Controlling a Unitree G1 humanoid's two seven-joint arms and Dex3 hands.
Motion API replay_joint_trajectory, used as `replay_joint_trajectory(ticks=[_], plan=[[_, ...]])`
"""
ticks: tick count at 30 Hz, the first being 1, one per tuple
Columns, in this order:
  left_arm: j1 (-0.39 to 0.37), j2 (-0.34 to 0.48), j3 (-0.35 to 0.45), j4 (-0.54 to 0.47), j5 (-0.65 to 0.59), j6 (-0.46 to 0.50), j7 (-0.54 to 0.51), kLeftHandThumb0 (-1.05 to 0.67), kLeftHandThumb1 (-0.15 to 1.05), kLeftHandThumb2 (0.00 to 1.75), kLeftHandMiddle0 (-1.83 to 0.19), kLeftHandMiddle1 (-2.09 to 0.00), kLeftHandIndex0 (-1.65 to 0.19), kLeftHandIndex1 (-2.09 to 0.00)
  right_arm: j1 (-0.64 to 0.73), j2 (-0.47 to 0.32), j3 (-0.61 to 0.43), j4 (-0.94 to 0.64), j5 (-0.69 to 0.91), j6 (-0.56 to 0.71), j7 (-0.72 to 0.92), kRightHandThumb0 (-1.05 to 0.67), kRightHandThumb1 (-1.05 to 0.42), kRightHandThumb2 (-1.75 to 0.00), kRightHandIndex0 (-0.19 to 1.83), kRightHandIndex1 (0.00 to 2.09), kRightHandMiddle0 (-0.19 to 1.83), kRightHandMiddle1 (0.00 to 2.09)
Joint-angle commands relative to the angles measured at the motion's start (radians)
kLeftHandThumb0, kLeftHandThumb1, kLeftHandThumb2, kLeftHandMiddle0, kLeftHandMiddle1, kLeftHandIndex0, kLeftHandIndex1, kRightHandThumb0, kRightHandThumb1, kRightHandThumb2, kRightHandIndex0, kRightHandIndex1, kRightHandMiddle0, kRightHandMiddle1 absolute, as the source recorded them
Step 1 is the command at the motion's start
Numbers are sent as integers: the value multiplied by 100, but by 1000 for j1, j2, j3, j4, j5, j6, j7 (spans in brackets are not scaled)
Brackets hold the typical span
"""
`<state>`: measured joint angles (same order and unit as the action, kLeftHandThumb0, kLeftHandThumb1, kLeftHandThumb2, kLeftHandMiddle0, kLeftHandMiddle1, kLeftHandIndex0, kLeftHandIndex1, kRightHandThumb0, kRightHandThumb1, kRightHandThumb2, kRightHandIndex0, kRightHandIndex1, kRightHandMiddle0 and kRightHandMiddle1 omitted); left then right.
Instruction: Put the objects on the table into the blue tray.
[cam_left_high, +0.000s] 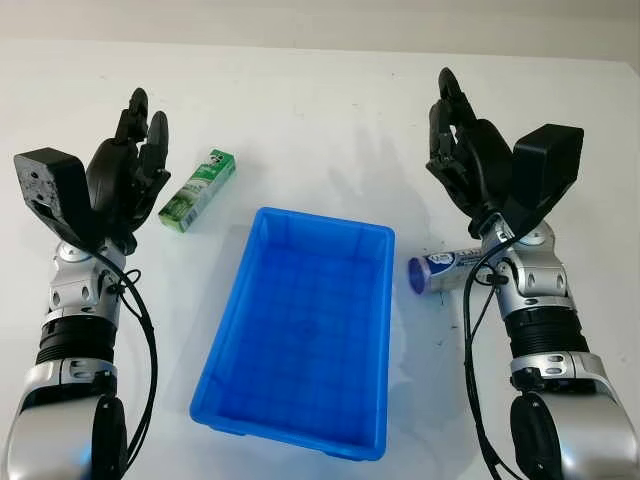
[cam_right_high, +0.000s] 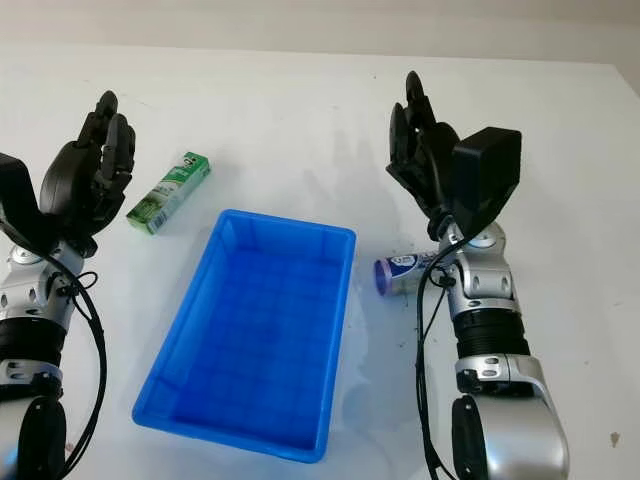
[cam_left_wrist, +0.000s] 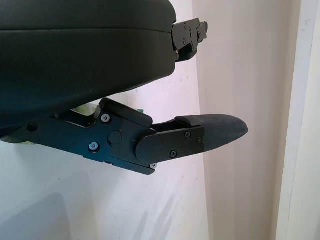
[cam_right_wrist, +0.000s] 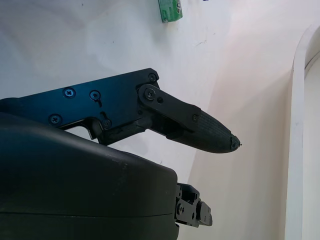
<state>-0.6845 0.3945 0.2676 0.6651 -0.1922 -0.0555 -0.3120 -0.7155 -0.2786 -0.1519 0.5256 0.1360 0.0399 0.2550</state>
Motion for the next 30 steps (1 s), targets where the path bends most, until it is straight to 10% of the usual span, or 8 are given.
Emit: replay_joint_trajectory(ticks=[1, 15, 22, 30], plan=[[12, 8, -2, -18, 3, -6, 1, -75, 105, 58, 19, -4, 18, -6, 5, -4, -4, -11, 5, -6, 4, -67, -105, -83, -19, 0, -19, 0], [-3, 14, -6, -8, 5, 16, 7, -76, 105, 57, 19, -4, 18, -6, 33, -50, -28, -157, 46, 62, 47, -66, -105, -62, -19, 0, -19, 0], [3, 16, -2, -16, 0, 15, 11, -76, 105, 58, 18, -5, 17, -6, 156, -339, -1, -642, -102, 245, 175, -65, -97, -10, 3, 12, 0, 10], [-18, 12, -3, 13, -4, -8, 0, -75, 105, 58, 18, -5, 18, -6, 343, -592, -46, -961, -259, 236, 313, -57, -76, -4, 35, 13, 37, 7]])
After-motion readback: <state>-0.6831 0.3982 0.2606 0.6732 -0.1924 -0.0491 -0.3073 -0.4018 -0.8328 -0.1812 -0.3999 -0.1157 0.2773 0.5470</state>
